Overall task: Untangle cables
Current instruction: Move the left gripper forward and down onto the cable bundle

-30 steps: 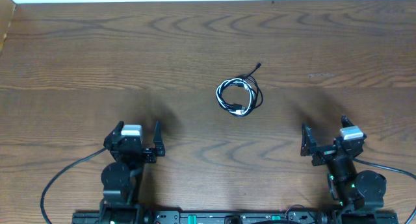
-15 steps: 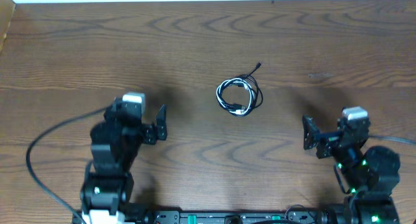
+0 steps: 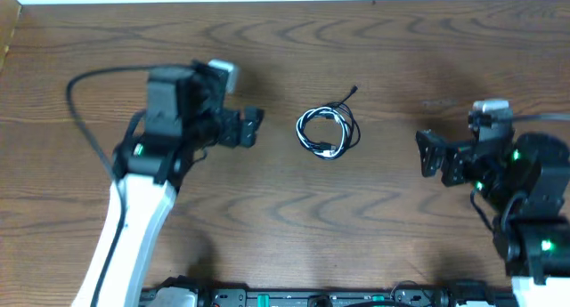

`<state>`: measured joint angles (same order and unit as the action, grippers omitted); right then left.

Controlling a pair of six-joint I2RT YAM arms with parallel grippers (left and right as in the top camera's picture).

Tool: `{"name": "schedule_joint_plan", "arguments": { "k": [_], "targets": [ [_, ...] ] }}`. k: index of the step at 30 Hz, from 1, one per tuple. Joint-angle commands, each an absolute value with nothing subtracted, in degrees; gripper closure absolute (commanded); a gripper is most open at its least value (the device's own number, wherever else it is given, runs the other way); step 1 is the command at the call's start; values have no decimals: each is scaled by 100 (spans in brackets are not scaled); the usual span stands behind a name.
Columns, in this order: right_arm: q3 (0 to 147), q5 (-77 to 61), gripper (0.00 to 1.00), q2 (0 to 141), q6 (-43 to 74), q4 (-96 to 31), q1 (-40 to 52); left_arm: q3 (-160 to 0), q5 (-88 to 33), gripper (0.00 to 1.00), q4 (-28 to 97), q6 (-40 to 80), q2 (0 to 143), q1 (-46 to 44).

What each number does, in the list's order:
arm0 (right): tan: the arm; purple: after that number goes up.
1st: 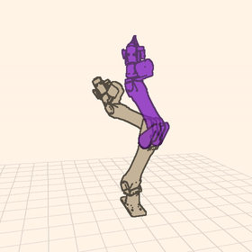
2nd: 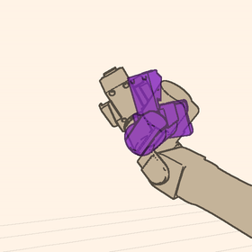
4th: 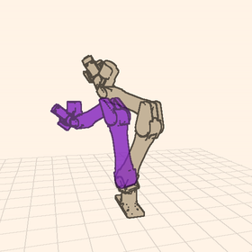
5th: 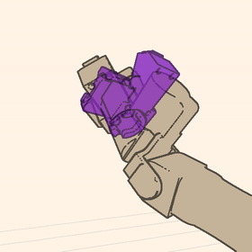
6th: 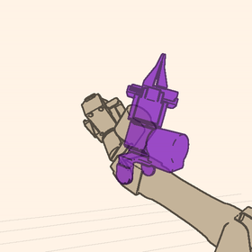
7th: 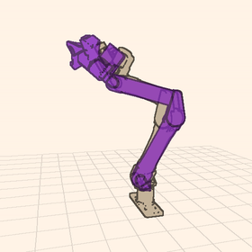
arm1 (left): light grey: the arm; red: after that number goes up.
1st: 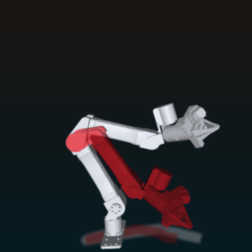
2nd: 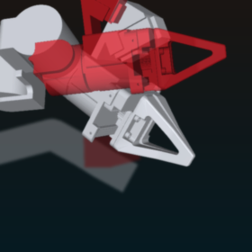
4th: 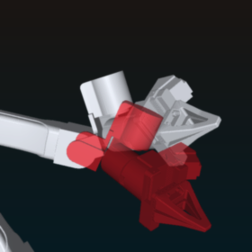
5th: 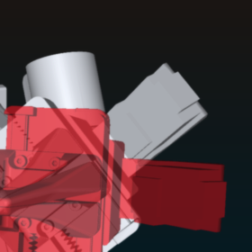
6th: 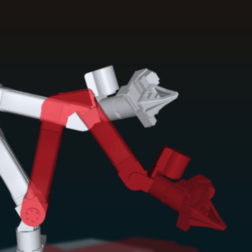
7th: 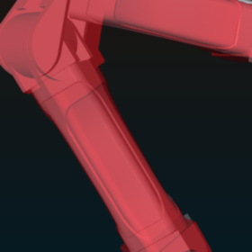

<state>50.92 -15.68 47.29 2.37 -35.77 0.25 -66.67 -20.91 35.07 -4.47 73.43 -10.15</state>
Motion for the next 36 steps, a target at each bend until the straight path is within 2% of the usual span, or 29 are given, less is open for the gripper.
{"name": "schedule_joint_plan", "arguments": {
  "k": [1,10,15,18,20,22,24,31,33,36],
  "targets": [
    [5631,-1723,1,5135,204,-3841,80,-7446,-2209,2,3876,-403,8086,-1247],
    [6053,-2064,1,6101,187,-4141,80,-7942,-2322,2,3988,-305,9258,-1645],
    [6053,-2567,1,6344,443,-4198,80,-7940,-2912,2,3795,-292,9590,-1684],
    [6053,-2600,3,6407,443,-4206,80,-7940,-2877,0,3671,95,9854,-1686],
    [6053,-2587,4,6445,443,-4204,80,-7940,-2799,8,3651,467,10071,-1686],
    [6053,-2587,7,6479,445,-4204,80,-7940,-2749,21,3618,819,10300,-1730],
    [6051,-2587,8,6504,445,-4215,80,-7940,-2622,28,3566,1168,10486,-1791],
    [6049,-2587,11,6560,445,-4335,80,-7940,-1629,32,3225,2403,11113,-2163],
    [6047,-2587,11,6560,445,-4357,80,-7940,-1406,39,3159,2679,11257,-2255],
    [6029,-2587,12,6560,445,-4359,80,-7940,-1186,44,3122,2952,11432,-2357]
  ]
}}
